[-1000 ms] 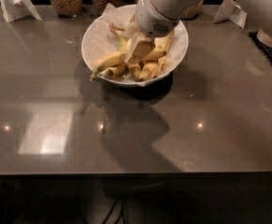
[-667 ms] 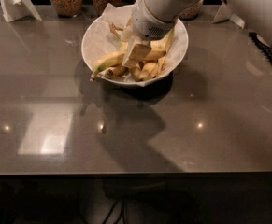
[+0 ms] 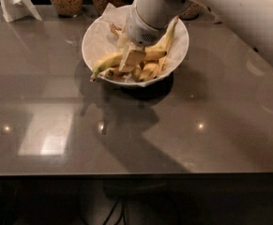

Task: Pick banana from white bowl

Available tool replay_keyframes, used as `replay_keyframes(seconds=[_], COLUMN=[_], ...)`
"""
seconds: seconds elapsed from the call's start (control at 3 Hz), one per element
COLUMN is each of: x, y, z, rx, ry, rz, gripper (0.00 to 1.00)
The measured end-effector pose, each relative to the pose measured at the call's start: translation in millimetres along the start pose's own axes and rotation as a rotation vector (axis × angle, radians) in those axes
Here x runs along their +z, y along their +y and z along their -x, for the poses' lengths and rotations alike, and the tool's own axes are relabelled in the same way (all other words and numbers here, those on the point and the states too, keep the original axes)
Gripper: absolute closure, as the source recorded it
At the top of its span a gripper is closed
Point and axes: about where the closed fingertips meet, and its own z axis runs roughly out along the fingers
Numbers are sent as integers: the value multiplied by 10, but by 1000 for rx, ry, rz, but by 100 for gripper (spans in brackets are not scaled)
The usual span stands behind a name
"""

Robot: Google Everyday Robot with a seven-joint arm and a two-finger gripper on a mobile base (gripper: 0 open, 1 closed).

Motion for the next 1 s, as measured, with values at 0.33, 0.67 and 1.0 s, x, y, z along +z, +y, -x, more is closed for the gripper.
replay_keyframes(seconds=[0.33, 0.67, 1.0], x=[136, 228, 193], y=[-17, -38, -54], z=[-102, -202, -205], rx=[-5, -8, -6], ry=[34, 69, 73], rz=[4, 4, 2], gripper=[43, 61, 84])
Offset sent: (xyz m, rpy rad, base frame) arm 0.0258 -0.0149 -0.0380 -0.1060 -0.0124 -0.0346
